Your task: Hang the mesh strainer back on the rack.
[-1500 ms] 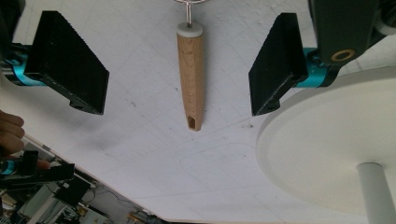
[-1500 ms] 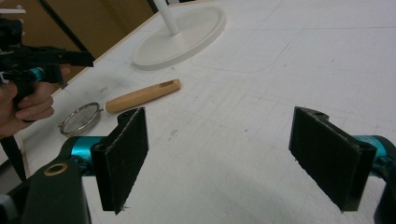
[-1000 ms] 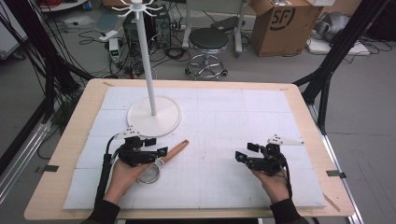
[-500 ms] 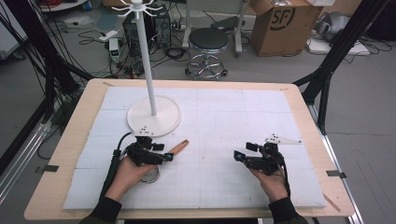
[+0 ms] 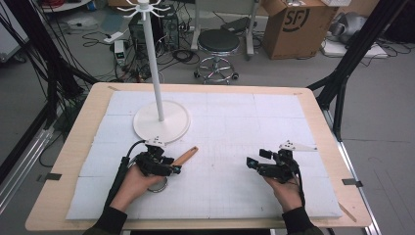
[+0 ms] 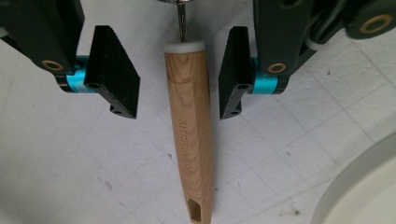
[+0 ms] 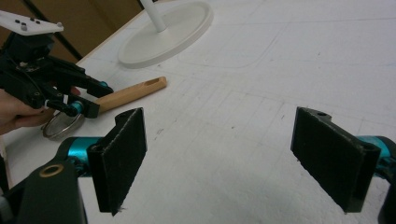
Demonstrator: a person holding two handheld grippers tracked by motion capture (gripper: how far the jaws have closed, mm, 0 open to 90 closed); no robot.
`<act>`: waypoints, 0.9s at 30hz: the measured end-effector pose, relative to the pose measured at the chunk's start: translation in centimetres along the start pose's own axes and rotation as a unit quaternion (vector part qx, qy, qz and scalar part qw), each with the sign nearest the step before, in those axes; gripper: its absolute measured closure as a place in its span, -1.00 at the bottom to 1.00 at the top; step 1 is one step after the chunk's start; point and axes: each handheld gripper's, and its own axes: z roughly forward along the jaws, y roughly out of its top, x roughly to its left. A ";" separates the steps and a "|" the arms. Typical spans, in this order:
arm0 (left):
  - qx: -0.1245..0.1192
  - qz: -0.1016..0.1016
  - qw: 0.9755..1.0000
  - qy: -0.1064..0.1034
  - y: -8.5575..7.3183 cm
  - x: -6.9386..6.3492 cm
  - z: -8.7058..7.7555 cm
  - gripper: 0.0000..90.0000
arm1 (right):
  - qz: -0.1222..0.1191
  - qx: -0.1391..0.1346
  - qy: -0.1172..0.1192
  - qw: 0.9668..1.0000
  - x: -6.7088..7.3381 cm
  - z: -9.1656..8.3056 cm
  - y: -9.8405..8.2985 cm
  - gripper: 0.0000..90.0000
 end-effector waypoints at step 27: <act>0.056 0.052 0.994 0.073 0.9 -1.8 0.6 0.43 | 0.005 -0.004 0.002 1.000 -0.1 -0.1 0.0 -0.62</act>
